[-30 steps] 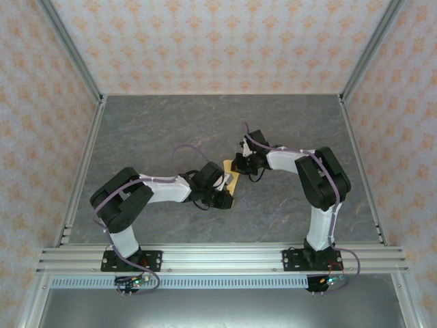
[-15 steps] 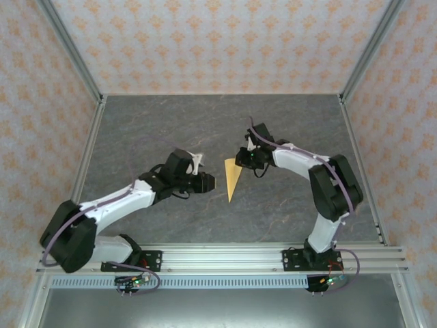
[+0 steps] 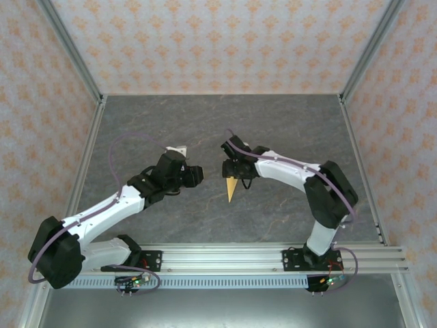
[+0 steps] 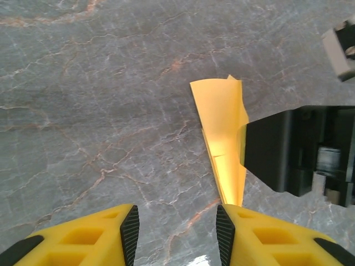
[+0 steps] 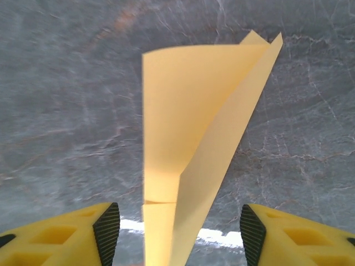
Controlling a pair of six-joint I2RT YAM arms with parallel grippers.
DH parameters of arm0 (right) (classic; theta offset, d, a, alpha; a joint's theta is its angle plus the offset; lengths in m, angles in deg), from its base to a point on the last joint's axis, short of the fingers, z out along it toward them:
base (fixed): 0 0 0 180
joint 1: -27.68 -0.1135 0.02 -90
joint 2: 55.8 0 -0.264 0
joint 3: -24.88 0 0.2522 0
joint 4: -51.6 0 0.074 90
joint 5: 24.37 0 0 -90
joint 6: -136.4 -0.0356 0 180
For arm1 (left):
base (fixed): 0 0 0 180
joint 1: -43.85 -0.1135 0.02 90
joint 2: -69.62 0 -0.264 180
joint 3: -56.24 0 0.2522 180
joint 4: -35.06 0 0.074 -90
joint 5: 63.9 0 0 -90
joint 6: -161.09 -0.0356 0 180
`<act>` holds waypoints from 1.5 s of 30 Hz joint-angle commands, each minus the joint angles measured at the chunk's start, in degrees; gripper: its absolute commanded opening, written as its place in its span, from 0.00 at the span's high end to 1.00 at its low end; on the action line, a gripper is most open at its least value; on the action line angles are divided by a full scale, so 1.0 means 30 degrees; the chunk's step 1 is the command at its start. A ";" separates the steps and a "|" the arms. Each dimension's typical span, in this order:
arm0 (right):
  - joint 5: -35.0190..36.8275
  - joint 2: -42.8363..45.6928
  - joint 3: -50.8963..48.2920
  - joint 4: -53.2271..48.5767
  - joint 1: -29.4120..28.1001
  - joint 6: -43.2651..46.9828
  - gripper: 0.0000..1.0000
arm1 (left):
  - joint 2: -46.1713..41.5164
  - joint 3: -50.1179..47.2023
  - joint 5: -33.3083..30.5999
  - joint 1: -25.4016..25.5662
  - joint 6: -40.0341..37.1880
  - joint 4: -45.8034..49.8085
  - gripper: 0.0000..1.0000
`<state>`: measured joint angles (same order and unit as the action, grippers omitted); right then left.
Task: Fold a paper plane with a square sheet of paper (fold left side to right side)
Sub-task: Turn over the paper plane at the center of the table.
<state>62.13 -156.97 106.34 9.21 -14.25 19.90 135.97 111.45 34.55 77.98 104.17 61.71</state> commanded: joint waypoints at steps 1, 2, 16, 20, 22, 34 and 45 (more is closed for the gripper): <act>0.1814 -0.0412 0.0464 -0.1316 -0.0142 -0.0844 0.51 | -0.0629 0.0189 -0.1275 0.0020 -0.0075 0.0832 0.56; 0.1609 -0.0331 0.0410 -0.1221 -0.0144 -0.0829 0.58 | -0.0764 0.0109 -0.1418 0.0020 -0.0070 0.0859 0.56; -0.5063 0.6093 -0.5353 0.6475 0.0670 -0.0481 1.00 | -0.1866 0.0106 -0.2536 0.0020 -0.0195 0.1777 0.54; -0.7646 0.5869 -0.8796 1.1068 0.2285 -0.1975 1.00 | -0.2028 0.0112 -0.2728 0.0020 -0.0165 0.1972 0.52; -0.8337 0.5323 -0.9833 1.2344 0.2970 -0.2196 1.00 | -0.2047 0.0149 -0.2746 0.0020 -0.0127 0.2048 0.52; -0.3637 0.7878 -0.8837 0.4400 0.3989 0.0888 0.67 | -0.1993 0.0161 -0.2685 0.0020 -0.0014 0.1906 0.47; -0.2109 0.6442 -0.5494 -0.0681 0.0210 0.2048 0.45 | -0.3086 -0.0814 -0.3199 0.0024 0.0383 0.0657 0.26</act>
<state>53.54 -134.46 88.68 13.39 -12.26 24.57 128.41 109.99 28.08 77.98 104.54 65.31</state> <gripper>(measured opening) 0.537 0.734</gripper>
